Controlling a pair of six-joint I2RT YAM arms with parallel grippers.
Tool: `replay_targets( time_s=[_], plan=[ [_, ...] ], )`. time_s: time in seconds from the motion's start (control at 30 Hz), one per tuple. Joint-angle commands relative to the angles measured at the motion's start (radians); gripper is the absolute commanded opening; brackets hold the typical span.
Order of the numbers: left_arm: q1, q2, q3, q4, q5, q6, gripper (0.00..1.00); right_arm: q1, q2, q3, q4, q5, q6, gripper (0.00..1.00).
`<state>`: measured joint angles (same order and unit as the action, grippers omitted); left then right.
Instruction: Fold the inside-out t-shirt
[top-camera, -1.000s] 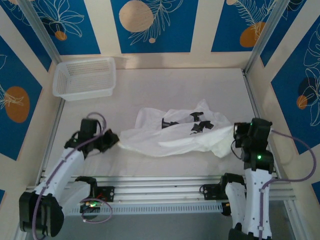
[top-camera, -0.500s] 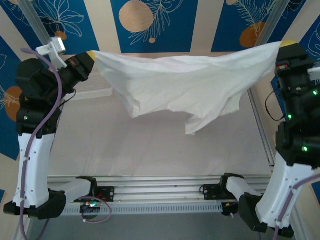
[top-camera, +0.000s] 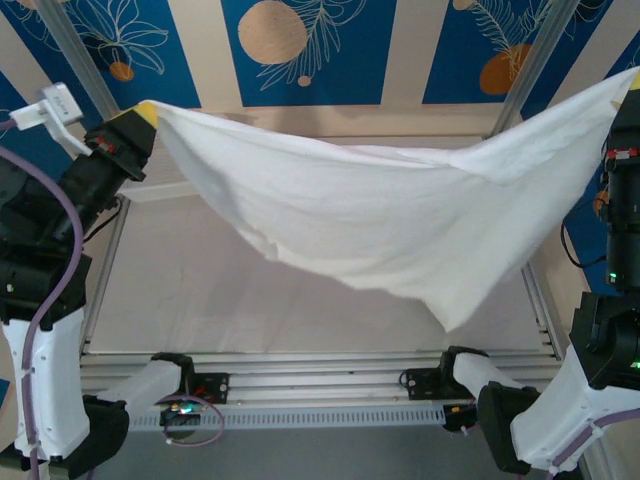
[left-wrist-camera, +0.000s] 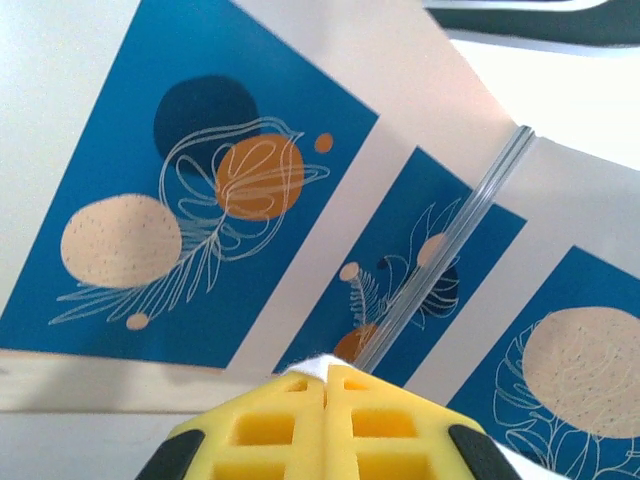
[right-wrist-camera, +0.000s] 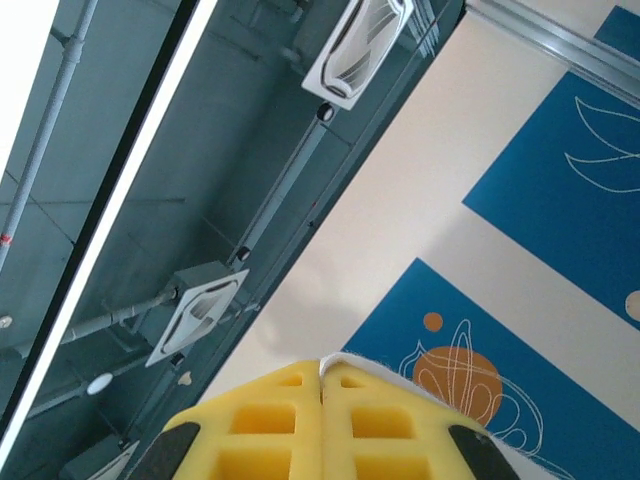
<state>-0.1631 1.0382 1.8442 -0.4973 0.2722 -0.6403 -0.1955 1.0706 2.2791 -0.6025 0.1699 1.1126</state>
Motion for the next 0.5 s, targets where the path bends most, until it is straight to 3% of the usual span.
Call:
replay_targets(
  time_s=[0.0,0.2,0.47],
  plan=[
    [-0.003,0.071,0.038,-0.004,-0.046,0.029,0.0,0.004,0.056,0.011,0.005,0.086,-0.02,0.0],
    [-0.001,0.268,0.043,0.005,-0.062,0.027,0.0,0.017,0.244,-0.02,-0.071,0.076,0.005,0.0],
    [-0.001,0.673,0.052,0.102,-0.054,0.034,0.0,0.197,0.51,-0.278,0.08,0.182,-0.039,0.0]
  ],
)
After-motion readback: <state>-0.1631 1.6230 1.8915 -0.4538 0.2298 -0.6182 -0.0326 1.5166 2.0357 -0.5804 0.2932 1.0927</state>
